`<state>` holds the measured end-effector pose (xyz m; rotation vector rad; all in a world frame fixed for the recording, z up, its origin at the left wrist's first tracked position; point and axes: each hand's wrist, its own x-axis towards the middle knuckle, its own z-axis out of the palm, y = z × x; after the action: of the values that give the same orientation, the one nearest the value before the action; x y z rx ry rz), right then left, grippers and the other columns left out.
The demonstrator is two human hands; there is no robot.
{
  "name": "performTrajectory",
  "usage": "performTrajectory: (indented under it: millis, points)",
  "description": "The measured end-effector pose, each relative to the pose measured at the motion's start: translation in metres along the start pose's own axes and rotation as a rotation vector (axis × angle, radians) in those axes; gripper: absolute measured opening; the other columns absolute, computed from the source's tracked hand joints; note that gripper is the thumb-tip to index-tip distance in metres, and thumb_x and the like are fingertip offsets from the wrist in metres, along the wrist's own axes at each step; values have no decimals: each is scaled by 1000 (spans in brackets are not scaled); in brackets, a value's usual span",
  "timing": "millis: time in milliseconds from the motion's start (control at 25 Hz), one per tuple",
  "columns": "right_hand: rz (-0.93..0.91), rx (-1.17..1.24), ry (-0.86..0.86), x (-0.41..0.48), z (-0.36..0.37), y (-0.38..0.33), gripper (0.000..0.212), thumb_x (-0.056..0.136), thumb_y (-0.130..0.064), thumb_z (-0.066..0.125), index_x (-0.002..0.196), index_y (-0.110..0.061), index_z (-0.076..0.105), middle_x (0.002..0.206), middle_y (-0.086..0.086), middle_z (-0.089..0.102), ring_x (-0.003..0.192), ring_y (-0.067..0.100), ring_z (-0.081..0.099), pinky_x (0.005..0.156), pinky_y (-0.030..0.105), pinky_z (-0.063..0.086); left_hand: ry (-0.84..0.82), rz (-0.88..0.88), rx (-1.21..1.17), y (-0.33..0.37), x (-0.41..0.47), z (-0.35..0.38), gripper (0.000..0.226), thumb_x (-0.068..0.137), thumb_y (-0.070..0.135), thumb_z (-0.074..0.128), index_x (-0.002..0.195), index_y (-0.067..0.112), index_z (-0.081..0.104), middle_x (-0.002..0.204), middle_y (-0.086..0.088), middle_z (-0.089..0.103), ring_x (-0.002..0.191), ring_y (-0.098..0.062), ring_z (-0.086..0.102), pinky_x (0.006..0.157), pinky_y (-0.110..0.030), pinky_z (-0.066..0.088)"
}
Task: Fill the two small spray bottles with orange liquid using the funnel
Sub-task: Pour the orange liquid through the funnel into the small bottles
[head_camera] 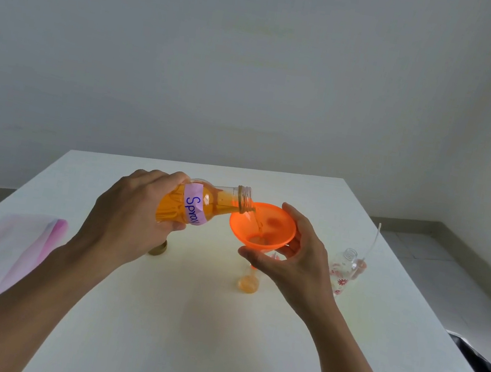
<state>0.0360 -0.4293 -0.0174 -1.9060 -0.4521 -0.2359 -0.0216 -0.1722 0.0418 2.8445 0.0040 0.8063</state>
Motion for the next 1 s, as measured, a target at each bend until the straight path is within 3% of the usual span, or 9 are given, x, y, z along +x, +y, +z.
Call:
performTrajectory:
  millis: [240, 400, 600, 1000]
  points:
    - [11, 29, 5, 0, 0, -1, 102, 57, -41, 96, 144, -35, 44, 116, -37, 46, 96, -8, 60, 69, 2, 50, 16, 4, -10, 0, 0, 1, 76, 65, 36, 89, 132, 25, 56, 115, 4, 66, 103, -22, 56, 70, -30, 45]
    - [12, 32, 6, 0, 0, -2, 103, 56, -42, 96, 144, -36, 44, 116, -36, 47, 97, -7, 60, 70, 3, 50, 20, 14, -6, 0, 1, 1, 74, 66, 36, 88, 132, 26, 56, 114, 5, 66, 102, -21, 55, 69, -29, 42]
    - [9, 49, 1, 0, -1, -2, 102, 57, -38, 97, 144, -35, 44, 124, -20, 53, 102, -5, 61, 77, 8, 53, 28, 11, -13, 1, 2, 0, 74, 66, 36, 88, 132, 26, 55, 115, 4, 65, 103, -22, 55, 72, -33, 48]
    - [5, 36, 0, 0, -1, -2, 103, 57, -41, 96, 144, -36, 44, 117, -34, 49, 98, -8, 61, 73, 4, 51, 40, 26, -12, 2, 3, 1, 76, 65, 33, 90, 132, 22, 57, 116, 1, 66, 104, -24, 56, 75, -35, 49]
